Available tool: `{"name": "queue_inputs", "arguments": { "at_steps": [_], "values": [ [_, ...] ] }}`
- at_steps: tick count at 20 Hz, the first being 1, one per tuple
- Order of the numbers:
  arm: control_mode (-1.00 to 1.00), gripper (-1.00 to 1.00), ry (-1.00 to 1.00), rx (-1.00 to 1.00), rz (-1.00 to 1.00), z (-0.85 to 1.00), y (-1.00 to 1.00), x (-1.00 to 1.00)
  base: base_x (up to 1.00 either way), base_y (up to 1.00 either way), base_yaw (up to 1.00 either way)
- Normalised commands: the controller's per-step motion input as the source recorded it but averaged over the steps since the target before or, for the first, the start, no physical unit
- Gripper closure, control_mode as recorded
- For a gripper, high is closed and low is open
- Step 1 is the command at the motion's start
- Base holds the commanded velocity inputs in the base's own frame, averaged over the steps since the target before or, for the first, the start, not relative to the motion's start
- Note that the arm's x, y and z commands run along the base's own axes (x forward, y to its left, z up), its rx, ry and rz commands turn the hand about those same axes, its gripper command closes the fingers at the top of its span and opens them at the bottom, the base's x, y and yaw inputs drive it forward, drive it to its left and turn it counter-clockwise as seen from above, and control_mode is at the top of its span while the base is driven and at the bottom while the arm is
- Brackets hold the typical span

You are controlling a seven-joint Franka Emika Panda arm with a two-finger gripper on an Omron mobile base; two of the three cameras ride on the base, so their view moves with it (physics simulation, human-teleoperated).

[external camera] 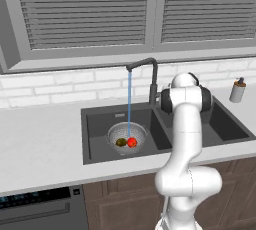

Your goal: Put the colander in the sink, put the apple, kiwi in the colander, and turn on the sink faucet and pour water over the colander.

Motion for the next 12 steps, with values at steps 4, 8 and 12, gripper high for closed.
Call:
{"name": "queue_inputs", "arguments": {
  "at_steps": [4,8,12],
  "values": [
    [-1.00,-1.00,0.07,0.15,-0.01,0.00,-1.00,0.34,0.00,0.00,0.00],
    [-1.00,-1.00,0.03,0.14,0.00,0.00,-0.94,0.23,0.00,0.00,0.00],
    [-1.00,-1.00,0.00,0.10,0.00,0.00,-0.68,0.11,0.00,0.00,0.00]
  ]
}}
